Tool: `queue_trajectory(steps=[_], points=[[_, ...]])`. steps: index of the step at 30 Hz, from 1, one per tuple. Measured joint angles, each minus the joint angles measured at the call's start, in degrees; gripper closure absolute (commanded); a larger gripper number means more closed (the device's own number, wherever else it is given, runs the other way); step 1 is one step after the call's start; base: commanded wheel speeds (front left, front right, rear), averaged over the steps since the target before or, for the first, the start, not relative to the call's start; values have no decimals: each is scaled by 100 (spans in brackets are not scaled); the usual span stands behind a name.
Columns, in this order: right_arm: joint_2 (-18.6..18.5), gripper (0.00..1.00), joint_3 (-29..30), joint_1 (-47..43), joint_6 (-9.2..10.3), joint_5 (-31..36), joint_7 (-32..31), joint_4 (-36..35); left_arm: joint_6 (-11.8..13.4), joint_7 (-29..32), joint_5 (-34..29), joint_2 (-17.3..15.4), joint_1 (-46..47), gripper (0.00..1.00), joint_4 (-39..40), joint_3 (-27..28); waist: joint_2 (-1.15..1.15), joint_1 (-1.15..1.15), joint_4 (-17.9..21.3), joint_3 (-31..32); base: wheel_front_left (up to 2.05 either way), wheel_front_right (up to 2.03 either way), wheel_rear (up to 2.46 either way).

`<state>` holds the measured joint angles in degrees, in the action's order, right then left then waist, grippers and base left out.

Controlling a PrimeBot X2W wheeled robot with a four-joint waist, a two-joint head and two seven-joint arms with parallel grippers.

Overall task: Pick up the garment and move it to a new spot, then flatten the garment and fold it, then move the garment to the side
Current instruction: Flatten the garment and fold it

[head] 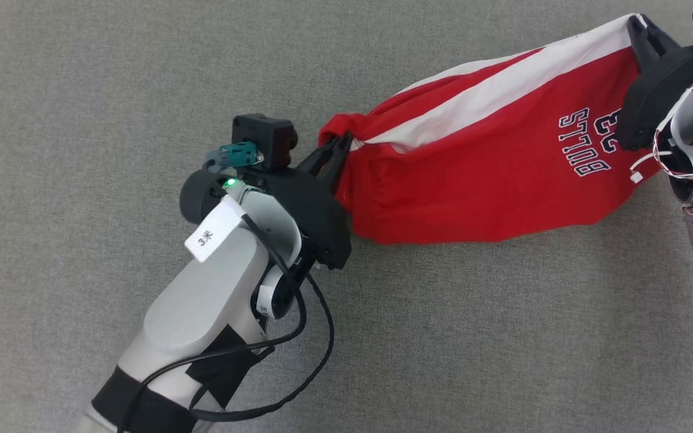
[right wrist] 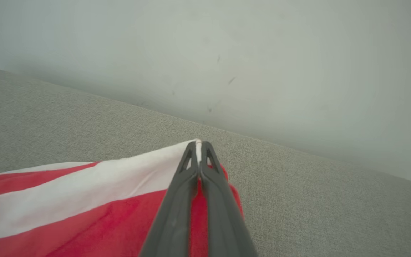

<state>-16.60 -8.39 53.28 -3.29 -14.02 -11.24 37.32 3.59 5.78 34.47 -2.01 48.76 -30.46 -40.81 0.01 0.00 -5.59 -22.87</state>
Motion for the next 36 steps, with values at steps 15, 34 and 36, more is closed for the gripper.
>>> queue_trajectory(steps=[15, 34, 36], points=[[115, 0, 10, 423, -27, 5, 992, 626, 146, -547, 349, 4, 250, 0, -286, -292, 0, 0, -138, 83, 0, 0, 0], [-105, 0, 49, -967, -49, 56, 1679, 1273, -433, -1051, 323, -133, -722, 0, -778, -768, -1, -2, -66, 1036, 0, 0, 0], [-97, 0, 43, -1072, -49, 56, 1674, 1295, -469, -1043, 316, -127, -860, 0, -795, -836, -1, -2, -31, 1155, 0, 0, 0]])
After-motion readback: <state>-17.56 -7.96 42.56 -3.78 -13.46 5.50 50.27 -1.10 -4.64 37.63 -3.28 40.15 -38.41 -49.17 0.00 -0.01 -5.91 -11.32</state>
